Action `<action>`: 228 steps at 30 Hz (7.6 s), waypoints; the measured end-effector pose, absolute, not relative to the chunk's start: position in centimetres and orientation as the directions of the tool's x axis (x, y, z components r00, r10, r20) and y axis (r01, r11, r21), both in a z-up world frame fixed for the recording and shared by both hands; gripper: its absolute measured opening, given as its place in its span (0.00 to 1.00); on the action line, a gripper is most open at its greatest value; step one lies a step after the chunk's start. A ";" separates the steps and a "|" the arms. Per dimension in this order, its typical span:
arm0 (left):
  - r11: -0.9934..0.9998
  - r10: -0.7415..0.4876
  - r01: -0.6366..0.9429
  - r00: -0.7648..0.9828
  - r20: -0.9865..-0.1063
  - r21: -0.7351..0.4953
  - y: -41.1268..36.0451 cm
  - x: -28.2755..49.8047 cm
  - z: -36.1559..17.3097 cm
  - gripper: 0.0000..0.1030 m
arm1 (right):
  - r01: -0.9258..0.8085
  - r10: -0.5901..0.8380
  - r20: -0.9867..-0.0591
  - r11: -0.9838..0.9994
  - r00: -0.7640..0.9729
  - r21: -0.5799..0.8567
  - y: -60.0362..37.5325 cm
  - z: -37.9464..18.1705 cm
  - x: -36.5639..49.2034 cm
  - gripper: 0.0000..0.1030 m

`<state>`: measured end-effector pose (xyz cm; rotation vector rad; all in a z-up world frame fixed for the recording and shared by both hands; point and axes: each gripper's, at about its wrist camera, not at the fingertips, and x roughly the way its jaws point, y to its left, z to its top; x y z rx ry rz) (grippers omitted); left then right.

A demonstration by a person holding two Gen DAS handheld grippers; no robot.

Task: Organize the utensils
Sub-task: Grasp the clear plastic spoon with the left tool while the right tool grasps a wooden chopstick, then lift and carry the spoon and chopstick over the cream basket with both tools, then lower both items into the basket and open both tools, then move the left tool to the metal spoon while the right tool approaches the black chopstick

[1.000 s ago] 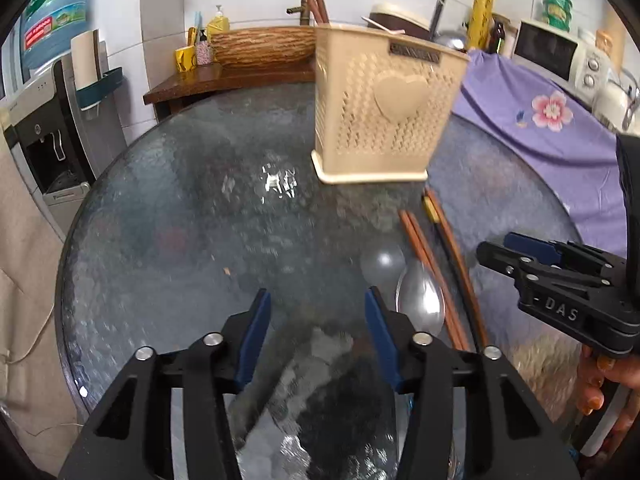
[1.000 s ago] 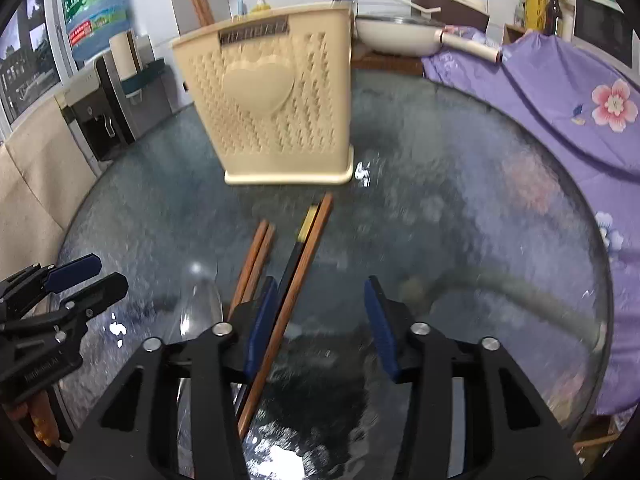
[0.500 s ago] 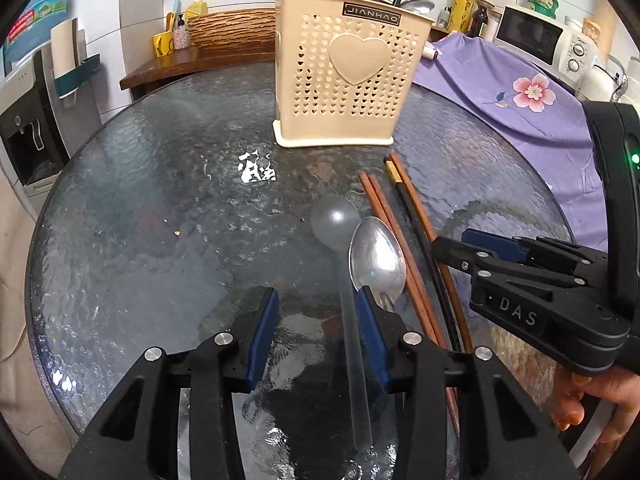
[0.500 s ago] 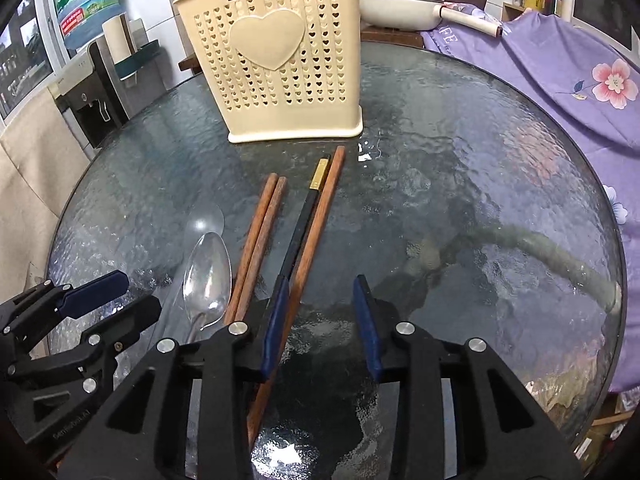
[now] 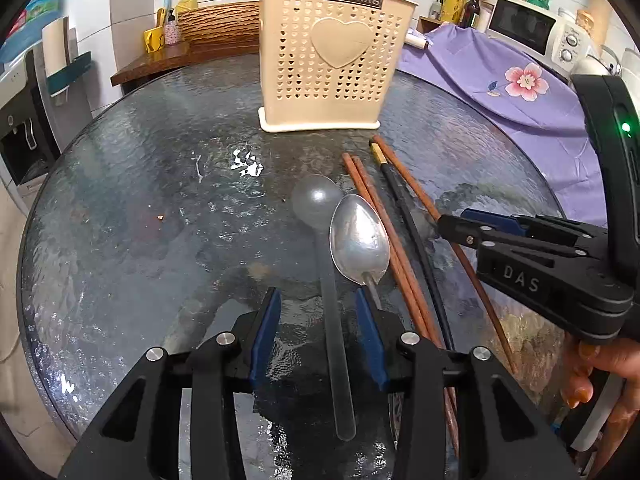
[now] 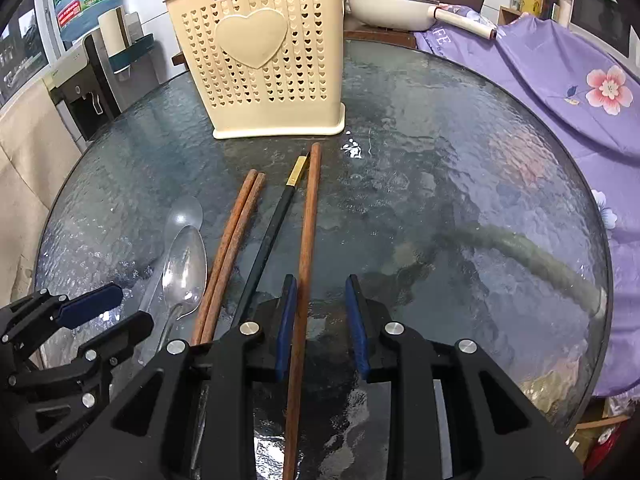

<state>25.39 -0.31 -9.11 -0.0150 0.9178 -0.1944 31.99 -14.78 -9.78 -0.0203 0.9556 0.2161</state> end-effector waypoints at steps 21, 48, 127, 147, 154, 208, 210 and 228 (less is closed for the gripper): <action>0.986 -0.124 0.166 0.608 -0.784 -0.027 -1.0 30.4 -9.2 0.33 | -0.216 0.179 -0.817 0.974 0.548 0.069 -13.9 -9.7 35.7 0.25; 0.990 -0.079 0.139 0.615 -0.784 0.009 0.4 29.7 -9.3 0.29 | -0.225 0.178 -0.811 0.973 0.558 0.059 -13.9 -9.9 35.2 0.25; 0.977 -0.208 0.163 0.863 -0.461 -0.137 1.8 30.0 4.1 0.34 | -0.395 0.453 -0.463 0.891 0.761 0.223 -19.1 5.9 32.1 0.07; 0.997 -0.027 0.012 0.973 -0.227 -0.070 1.7 38.7 17.6 0.34 | -0.376 0.432 -0.326 0.900 0.841 0.223 -17.0 20.6 39.9 0.07; 0.998 0.049 -0.059 0.969 -0.244 -0.036 0.9 43.3 15.0 0.34 | -0.329 0.369 -0.317 0.928 0.873 0.175 -15.9 21.7 43.7 0.07; 0.986 -0.083 0.154 0.766 -0.638 0.056 0.9 31.5 -1.8 0.73 | -0.274 0.300 -0.607 0.952 0.736 0.139 -16.9 0.6 37.3 0.45; 0.983 -0.083 0.169 0.743 -0.664 0.067 0.8 30.6 -2.9 0.72 | -0.265 0.281 -0.640 0.956 0.715 0.124 -16.7 -1.2 36.4 0.45; 0.987 -0.132 0.153 0.609 -0.782 -0.047 -2.8 30.0 -8.6 0.68 | -0.116 0.173 -0.719 0.985 0.673 0.128 -19.7 -7.1 30.5 0.45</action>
